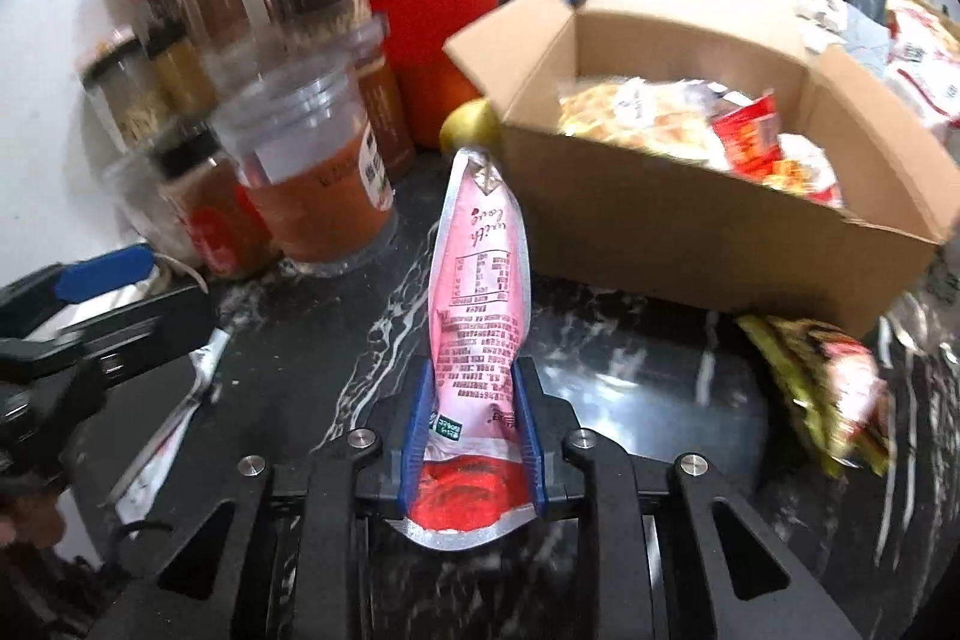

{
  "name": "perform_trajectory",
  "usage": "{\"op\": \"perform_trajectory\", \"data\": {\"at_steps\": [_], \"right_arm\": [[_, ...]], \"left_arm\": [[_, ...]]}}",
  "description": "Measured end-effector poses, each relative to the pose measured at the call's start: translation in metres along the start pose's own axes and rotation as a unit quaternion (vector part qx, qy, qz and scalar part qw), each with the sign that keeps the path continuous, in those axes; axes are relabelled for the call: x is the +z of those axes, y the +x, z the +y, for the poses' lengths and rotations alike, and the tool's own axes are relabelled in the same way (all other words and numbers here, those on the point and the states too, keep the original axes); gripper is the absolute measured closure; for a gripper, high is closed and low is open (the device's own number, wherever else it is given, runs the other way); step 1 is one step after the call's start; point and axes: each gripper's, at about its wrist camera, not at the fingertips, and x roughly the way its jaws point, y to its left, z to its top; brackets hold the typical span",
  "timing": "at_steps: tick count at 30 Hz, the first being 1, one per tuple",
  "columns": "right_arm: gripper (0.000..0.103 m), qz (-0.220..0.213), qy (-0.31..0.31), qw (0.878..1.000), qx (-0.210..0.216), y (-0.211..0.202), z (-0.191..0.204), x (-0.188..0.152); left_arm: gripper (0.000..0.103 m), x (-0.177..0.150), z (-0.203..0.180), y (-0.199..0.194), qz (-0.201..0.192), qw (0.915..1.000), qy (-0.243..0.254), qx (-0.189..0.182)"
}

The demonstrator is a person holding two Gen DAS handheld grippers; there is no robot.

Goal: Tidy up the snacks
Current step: 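Lift the pink pouch with the right tool while the left tool grasps the green cereal sachet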

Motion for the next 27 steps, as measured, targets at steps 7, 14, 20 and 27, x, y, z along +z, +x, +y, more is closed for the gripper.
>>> {"op": "perform_trajectory", "data": {"at_steps": [7,14,20,27], "right_arm": [[0.077,-0.035,0.036,0.998,-0.024,-0.058,-0.029,-0.012],[0.077,-0.055,0.088,0.992,-0.065,-0.107,-0.074,-0.039],[0.077,-0.063,0.127,0.985,-0.098,-0.127,-0.115,-0.056],[0.077,-0.064,0.16,0.978,-0.121,-0.132,-0.157,-0.066]], "left_arm": [[0.01,0.007,-0.042,0.003,0.0,0.999,0.027,-0.037],[0.01,0.015,-0.11,0.023,0.017,0.993,0.071,-0.093],[0.01,0.025,-0.166,0.046,0.029,0.9879,0.098,-0.116],[0.01,0.035,-0.213,0.085,0.055,0.9848,0.111,-0.122]]}}
